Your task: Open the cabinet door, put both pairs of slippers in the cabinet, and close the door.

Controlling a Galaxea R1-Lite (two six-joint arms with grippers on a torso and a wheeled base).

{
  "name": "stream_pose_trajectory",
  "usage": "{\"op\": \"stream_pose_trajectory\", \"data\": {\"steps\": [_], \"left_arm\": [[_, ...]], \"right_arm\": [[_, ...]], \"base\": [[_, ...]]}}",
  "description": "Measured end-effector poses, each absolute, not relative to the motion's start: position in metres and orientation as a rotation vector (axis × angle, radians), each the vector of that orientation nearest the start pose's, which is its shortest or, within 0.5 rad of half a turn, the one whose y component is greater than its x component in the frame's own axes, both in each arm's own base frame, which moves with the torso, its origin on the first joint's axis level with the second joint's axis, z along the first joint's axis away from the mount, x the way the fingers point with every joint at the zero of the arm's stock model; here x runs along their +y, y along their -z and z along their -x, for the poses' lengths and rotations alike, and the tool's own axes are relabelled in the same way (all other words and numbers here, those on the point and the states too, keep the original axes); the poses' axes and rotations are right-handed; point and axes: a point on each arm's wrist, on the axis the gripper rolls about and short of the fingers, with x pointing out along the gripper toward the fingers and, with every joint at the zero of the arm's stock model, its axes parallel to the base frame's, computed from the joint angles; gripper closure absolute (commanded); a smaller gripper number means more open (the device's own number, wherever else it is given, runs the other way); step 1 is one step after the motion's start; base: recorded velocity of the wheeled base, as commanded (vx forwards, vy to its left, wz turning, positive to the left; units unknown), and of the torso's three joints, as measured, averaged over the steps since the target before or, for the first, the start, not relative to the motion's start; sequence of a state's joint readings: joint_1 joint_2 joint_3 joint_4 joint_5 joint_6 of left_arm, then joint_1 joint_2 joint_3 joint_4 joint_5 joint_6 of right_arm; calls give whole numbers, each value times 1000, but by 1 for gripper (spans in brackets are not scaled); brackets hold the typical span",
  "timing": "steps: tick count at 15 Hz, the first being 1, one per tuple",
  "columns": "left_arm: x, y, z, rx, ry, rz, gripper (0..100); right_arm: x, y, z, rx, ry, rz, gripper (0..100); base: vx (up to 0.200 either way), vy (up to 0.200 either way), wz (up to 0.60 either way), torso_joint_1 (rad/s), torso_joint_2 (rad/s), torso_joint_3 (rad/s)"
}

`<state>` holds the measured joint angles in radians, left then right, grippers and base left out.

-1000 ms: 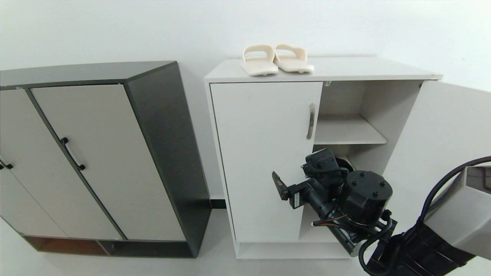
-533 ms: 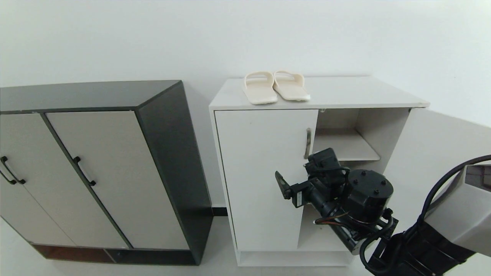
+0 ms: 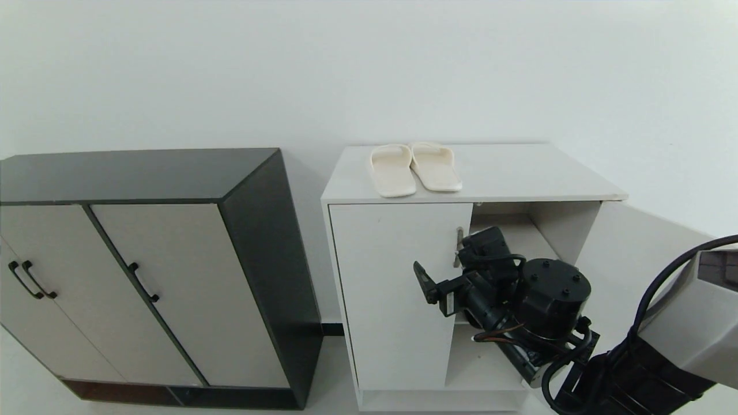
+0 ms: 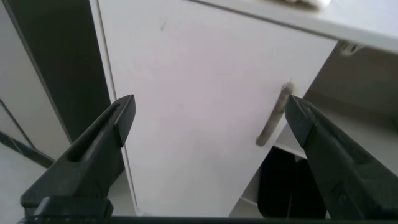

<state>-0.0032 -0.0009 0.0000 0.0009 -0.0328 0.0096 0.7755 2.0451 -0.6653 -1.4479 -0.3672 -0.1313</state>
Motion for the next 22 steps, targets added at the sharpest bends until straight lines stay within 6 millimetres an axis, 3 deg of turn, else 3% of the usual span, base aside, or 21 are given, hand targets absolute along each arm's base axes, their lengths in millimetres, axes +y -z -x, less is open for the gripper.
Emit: {"op": "stream_pose_trajectory", "data": {"steps": [7,12,14,16,19,22], "left_arm": [[-1,-75,23,-1,36,-12,100],[-1,-75,23,-1,37,-11,100],[-1,-75,23,-1,37,-13,100],[-1,-75,23,-1,37,-11,100],[-1,-75,23,-1,38,-12,100],[-1,-75,23,0,40,-12,100]], "right_arm": [[232,-117,-248,-142,-394,98,0],[231,-118,-254,5,-333,158,0],[235,-129,-258,117,-330,146,0],[247,-156,-262,211,-312,79,0],[262,-200,-267,250,-251,-22,0],[272,-222,-274,238,-231,-61,0]], "base": [[0,0,0,170,-409,-242],[0,0,0,5,-13,-7],[0,0,0,0,0,0],[0,0,0,0,0,0],[0,0,0,0,0,0],[0,0,0,0,0,0]]}}
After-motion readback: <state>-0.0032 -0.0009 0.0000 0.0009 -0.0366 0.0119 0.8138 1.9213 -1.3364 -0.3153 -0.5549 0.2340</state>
